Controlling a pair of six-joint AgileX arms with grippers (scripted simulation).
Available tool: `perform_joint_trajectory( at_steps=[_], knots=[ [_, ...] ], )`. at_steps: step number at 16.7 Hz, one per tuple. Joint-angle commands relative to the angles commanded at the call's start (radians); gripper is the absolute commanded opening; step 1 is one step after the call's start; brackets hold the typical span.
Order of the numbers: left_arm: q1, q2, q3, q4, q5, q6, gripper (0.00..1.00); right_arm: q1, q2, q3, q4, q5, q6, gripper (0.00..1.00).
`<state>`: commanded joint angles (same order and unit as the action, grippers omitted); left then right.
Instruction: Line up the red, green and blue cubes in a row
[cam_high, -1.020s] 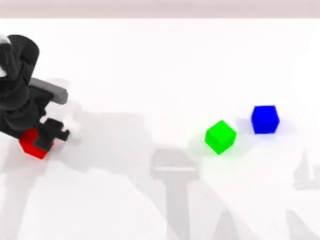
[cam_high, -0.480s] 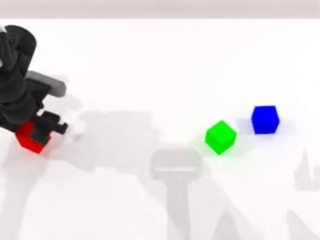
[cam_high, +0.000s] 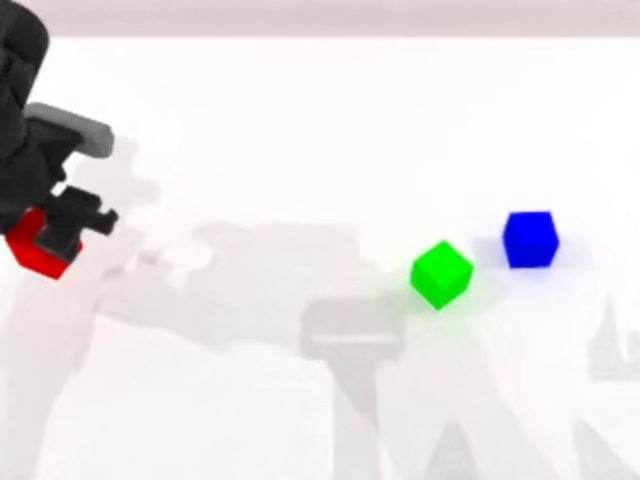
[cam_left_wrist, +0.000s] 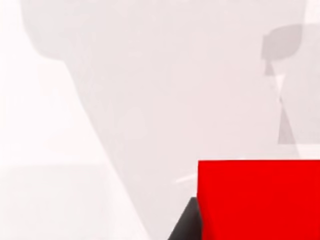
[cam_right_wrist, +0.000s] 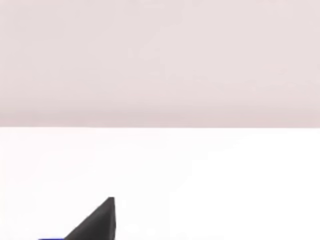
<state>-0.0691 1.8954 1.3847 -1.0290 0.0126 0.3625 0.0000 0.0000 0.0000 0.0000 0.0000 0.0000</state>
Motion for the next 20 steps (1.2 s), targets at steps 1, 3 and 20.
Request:
perform_joint_trajectory(
  at_steps=[1, 3, 20],
  knots=[
    [-0.005, 0.004, -0.002, 0.003, 0.0, 0.002, 0.0, 0.0, 0.0, 0.0, 0.0, 0.0, 0.0, 1.0],
    [-0.016, 0.004, -0.002, 0.001, -0.001, -0.012, 0.0, 0.0, 0.0, 0.0, 0.0, 0.0, 0.0, 1.0],
    [-0.681, -0.176, -0.151, -0.047, -0.031, -1.092, 0.0, 0.0, 0.0, 0.0, 0.0, 0.0, 0.0, 1.0]
  ],
)
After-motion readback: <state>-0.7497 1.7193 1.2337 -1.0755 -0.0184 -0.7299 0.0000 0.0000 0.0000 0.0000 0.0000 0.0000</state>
